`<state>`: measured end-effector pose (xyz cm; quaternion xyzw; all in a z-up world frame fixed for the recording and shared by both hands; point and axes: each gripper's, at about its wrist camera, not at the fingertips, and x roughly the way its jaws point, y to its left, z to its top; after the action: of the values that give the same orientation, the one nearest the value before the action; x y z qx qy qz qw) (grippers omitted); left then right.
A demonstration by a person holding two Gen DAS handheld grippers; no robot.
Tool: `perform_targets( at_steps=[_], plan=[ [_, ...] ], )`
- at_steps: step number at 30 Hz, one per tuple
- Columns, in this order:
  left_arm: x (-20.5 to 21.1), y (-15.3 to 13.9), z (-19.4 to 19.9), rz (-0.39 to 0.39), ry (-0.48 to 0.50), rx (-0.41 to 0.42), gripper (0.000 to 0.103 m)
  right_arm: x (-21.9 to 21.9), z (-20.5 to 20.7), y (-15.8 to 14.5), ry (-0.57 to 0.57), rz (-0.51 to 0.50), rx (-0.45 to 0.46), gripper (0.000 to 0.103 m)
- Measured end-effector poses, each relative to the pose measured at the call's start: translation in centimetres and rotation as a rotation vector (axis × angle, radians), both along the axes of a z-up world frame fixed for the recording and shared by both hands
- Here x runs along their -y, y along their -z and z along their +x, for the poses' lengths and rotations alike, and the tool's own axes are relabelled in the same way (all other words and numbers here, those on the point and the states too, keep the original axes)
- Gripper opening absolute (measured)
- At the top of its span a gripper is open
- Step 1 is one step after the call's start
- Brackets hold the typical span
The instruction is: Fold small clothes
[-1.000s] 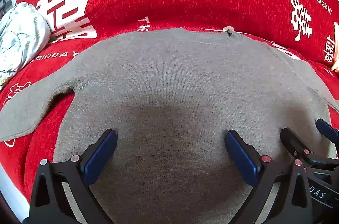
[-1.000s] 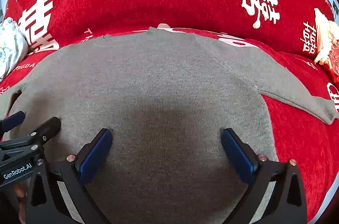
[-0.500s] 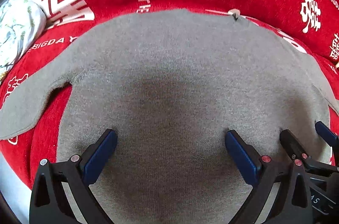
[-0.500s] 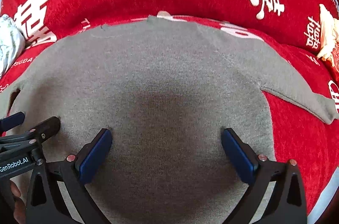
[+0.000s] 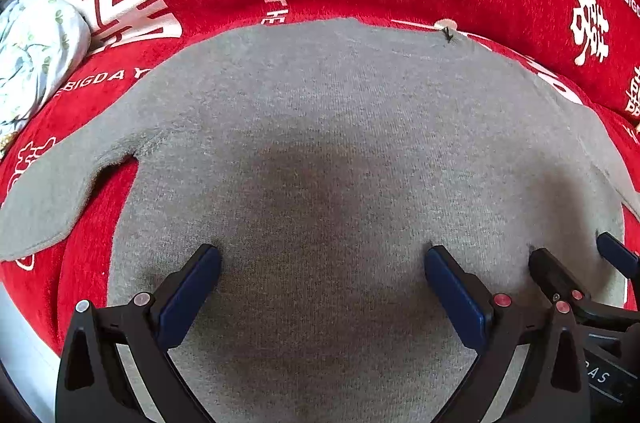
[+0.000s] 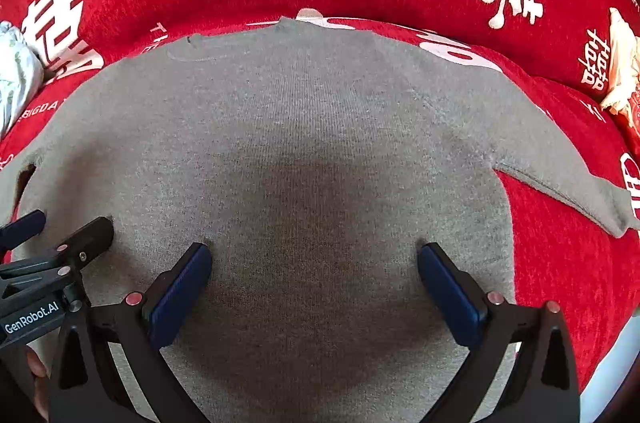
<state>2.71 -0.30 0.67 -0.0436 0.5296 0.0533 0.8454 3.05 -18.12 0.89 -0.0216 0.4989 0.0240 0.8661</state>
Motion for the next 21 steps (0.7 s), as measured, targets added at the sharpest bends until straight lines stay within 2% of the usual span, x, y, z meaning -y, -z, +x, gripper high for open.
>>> perform_targets(
  at_steps=[8,12,21],
  plan=[
    [0.1,-0.5,0.4,0.002,-0.017,-0.058,0.102,0.3,0.6,-0.5,-0.018,-0.004,-0.035,0.103],
    [0.3,-1.3,0.4,0.047,-0.036,-0.040,0.102,1.0,0.7,-1.7,0.002,0.007,0.001,0.103],
    [2.0,-3.0,1.5,0.074,-0.021,-0.019,0.102,4.0,1.6,-4.1,0.050,0.067,0.043,0.103]
  ],
)
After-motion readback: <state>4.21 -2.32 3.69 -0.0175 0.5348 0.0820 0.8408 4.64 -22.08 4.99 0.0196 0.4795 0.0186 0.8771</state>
